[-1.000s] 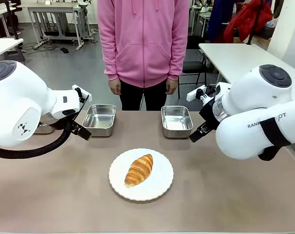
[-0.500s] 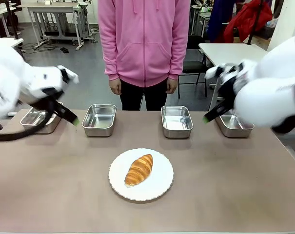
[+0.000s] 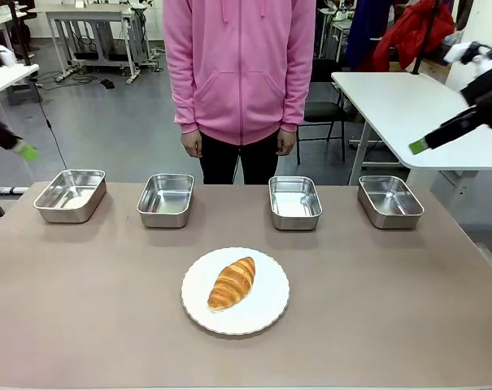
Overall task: Place the bread in the container.
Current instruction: Place the Butter Roll into the Airtight Container indicated by the human.
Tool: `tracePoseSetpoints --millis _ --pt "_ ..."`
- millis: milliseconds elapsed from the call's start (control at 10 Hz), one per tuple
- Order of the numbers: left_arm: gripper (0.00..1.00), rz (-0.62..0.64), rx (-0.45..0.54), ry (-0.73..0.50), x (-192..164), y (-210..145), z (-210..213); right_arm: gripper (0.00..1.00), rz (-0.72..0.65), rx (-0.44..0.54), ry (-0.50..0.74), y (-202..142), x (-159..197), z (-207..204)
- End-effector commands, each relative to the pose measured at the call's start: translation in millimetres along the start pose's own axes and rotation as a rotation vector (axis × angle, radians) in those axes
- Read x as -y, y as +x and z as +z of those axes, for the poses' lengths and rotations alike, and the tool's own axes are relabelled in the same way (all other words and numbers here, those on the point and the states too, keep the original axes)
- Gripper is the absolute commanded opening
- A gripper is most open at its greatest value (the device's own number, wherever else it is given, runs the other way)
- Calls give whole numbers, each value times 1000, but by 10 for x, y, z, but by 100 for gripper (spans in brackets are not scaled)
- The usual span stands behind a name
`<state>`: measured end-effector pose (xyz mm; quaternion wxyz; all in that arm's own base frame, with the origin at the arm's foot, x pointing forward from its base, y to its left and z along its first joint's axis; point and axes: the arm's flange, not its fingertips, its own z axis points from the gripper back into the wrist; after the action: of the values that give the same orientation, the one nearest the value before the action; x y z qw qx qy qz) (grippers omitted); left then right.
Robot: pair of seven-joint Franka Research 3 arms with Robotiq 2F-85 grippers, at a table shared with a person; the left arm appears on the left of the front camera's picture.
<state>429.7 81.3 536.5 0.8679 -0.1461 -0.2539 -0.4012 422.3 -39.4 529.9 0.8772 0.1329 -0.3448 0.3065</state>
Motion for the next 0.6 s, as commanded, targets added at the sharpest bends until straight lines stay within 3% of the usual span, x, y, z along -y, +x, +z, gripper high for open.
tracePoseSetpoints --millis 0,100,200,500 --pt "100 -82 22 -105 -408 -158 112 100 -1 42 91 -27 269 -32" --pt "100 -115 48 -102 -556 -266 227 100 3 57 102 -48 337 -6" --pt "100 -102 32 -25 -207 -144 87 100 30 60 89 -68 290 -20" --pt "100 -77 33 -69 -342 -289 233 100 -10 39 58 -88 217 77"
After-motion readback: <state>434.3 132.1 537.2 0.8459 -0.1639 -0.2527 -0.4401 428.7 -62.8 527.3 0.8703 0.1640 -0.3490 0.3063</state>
